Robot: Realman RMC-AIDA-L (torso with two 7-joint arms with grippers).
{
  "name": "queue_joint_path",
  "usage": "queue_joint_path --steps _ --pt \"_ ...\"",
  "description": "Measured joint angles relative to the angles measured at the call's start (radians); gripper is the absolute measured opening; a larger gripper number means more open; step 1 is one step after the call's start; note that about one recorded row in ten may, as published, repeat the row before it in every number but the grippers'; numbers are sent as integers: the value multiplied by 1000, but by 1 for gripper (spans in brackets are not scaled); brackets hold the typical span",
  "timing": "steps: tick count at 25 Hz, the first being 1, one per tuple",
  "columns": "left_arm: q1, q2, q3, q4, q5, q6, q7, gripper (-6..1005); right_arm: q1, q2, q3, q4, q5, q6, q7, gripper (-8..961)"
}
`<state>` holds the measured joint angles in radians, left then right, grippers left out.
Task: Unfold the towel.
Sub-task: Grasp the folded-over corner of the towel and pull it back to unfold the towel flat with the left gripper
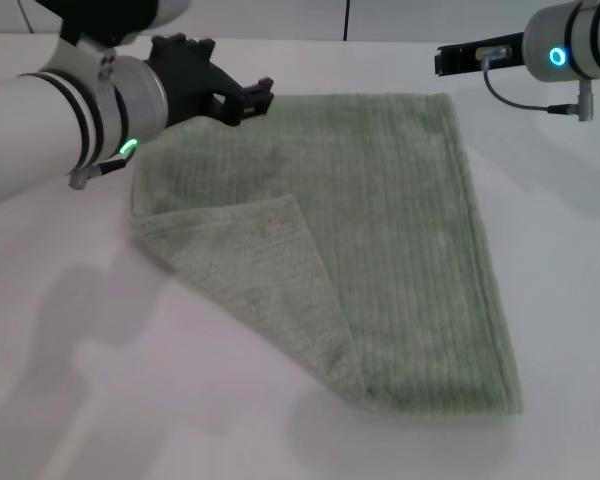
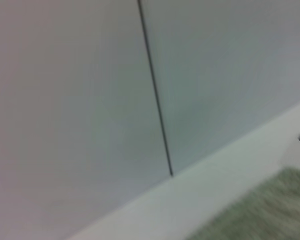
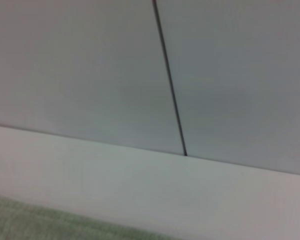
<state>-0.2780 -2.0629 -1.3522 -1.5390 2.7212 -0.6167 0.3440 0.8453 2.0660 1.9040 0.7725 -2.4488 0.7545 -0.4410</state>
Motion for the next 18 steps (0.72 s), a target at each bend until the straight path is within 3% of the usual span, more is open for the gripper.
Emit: queue_joint_path --steps 7,12,13,18 --pt "-8 -3 26 -45 0 -142 -9 778 2 6 -47 -3 6 -38 6 -1" --pt "-6 -4 31 -61 0 -163 -10 779 17 6 -52 -17 7 -49 6 -1" --pt "-5 -4 39 -90 7 -221 -13 779 17 7 -59 -18 7 -50 6 -1" --pt "-2 -3 36 -87 13 -230 -13 779 4 7 -86 -18 7 -62 7 -2"
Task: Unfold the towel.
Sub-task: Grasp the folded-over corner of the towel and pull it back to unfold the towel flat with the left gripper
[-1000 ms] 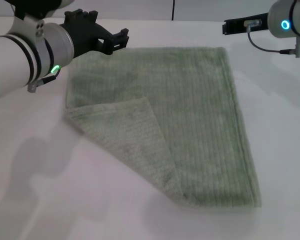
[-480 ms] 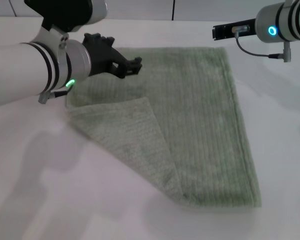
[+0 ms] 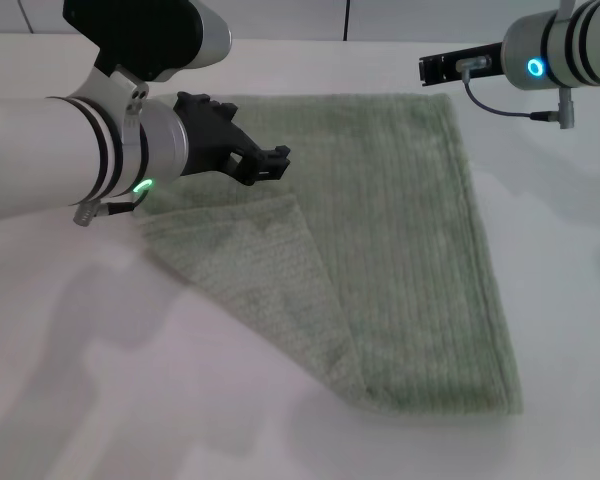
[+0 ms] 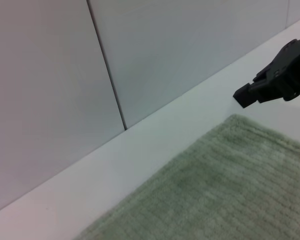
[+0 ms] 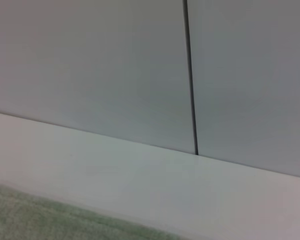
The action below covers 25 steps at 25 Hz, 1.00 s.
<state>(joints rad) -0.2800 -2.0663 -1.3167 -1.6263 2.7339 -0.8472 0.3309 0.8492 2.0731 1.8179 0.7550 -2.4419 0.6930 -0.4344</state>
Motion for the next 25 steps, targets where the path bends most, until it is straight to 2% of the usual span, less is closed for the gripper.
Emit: queue_joint_path --steps 11,14,25 --pt "-4 0 -8 -2 6 -29 -22 781 -8 0 0 -8 0 -15 -3 -2" --pt "-3 1 -39 -12 7 -33 -38 785 -5 0 0 -13 0 -18 -4 -2" --pt "-3 0 -30 -12 14 -17 -37 797 -8 1 -2 -25 42 -49 -8 -1"
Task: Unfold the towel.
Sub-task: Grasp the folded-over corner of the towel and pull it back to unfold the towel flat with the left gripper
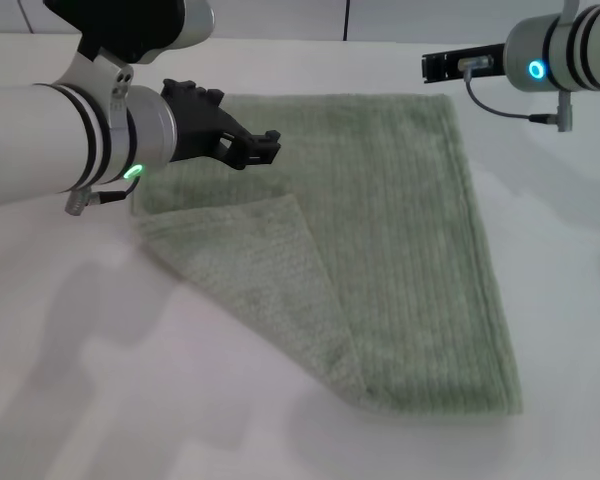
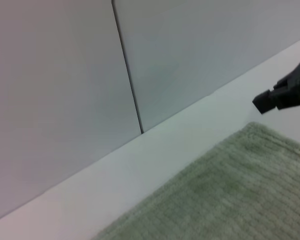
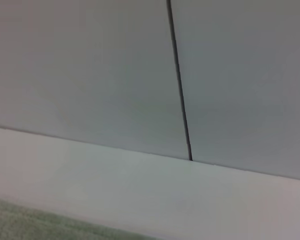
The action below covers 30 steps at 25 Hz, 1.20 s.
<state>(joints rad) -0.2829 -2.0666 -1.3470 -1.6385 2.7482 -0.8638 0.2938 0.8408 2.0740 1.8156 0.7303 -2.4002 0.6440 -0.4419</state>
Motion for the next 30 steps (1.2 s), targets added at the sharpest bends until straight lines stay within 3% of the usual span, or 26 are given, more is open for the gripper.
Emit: queue_joint_path --steps 17,30 --pt "-31 0 9 42 40 -19 8 796 35 -1 -60 -52 33 97 26 -2" --pt "-115 -1 26 53 22 -156 -113 796 46 -3 -53 -37 28 110 51 -2"
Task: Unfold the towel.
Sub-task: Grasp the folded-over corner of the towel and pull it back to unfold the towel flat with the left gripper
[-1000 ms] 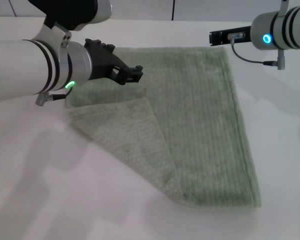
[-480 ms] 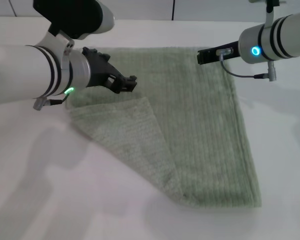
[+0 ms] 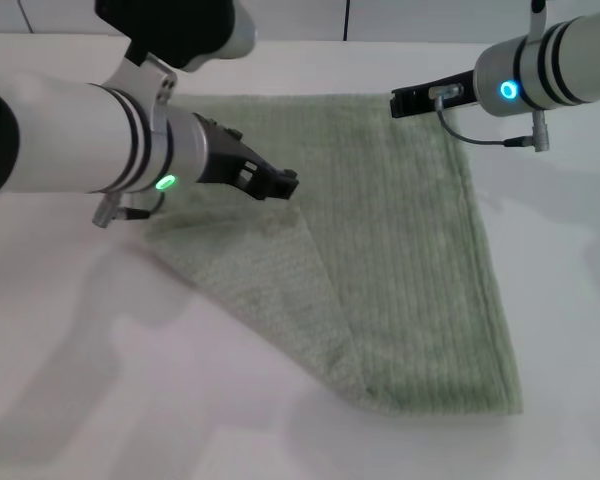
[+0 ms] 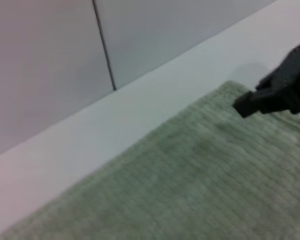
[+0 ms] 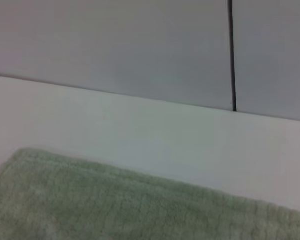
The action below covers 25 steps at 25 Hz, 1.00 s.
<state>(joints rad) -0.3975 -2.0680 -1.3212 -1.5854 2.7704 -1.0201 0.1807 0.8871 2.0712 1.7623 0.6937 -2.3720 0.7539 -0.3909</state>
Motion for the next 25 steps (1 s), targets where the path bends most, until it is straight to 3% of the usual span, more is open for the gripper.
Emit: queue_joint_path --steps 10,25 --pt "-19 -2 103 24 0 19 -69 797 7 1 -8 -3 -1 -5 0 -1" --pt "-59 -3 147 135 6 122 -94 797 -4 2 -8 -13 -1 -14 -11 -2"
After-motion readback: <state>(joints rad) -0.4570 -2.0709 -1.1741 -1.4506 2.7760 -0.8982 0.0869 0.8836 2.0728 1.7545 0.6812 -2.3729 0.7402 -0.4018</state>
